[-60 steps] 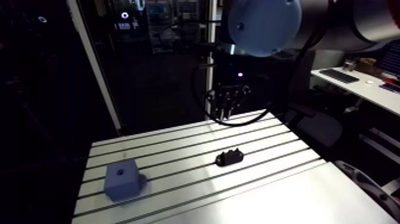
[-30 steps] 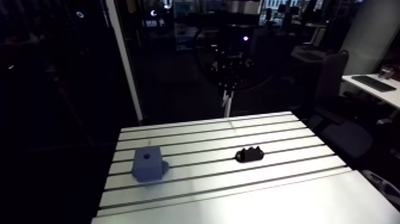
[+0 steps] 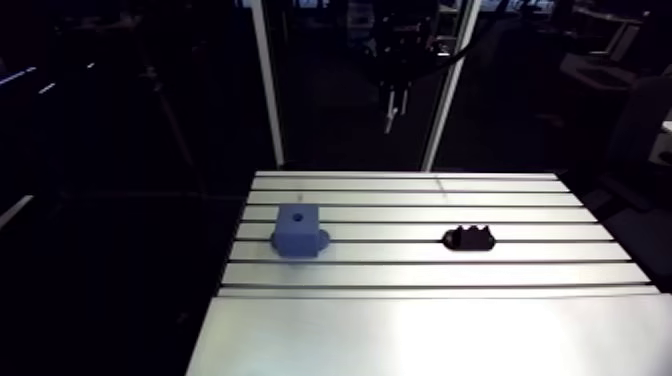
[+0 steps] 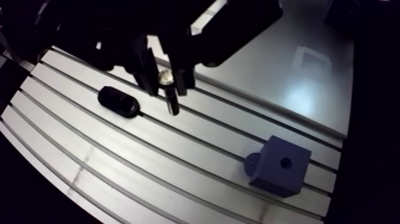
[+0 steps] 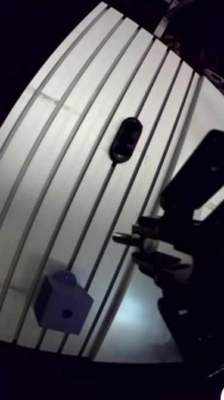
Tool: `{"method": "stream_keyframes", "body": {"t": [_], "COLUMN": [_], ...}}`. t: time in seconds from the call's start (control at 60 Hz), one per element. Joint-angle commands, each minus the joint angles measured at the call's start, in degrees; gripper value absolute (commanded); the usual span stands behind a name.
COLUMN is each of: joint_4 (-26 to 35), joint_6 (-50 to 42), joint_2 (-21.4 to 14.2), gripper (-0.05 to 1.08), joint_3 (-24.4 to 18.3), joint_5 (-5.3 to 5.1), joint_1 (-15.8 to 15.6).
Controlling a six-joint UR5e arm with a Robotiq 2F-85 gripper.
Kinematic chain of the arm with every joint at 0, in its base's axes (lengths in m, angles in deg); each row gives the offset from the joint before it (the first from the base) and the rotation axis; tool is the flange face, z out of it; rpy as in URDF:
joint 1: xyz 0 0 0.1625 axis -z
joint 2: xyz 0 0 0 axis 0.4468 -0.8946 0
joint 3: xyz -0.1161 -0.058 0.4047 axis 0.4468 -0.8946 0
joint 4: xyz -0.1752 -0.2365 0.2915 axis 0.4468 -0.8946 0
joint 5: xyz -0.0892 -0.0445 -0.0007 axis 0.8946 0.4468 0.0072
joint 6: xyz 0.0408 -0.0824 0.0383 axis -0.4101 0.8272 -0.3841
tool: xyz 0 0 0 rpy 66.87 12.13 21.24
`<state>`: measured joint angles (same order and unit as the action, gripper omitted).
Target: Pick up the M10 bolt and insert it into the hex recess until seated.
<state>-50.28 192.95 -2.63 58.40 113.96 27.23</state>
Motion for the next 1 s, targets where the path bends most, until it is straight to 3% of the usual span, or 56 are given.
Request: {"method": "stream_keyframes", "body": {"t": [0.017,0.2,0.317,0.4,0.733,1.0], "joint_4": [5.08,4.90,4.65,3.75,2.09,1.21], "joint_6": [-1.90,-2.24,-3.02,-5.74,-6.12,-7.06], "joint_2": [6.41,7.55,8.23,8.55,9.50,9.69], "gripper": [0.99,1.01,1.02,1.04,1.06,1.08], "joint_3": [-8.31,-8.24,-7.88,-7.89,-7.08,-7.00], "joint_5": [3.93,4.04,3.55,3.93,3.95,4.82], "joint_1": [-10.05,-12.20,-13.35,-14.79,-16.76,-16.77]}}
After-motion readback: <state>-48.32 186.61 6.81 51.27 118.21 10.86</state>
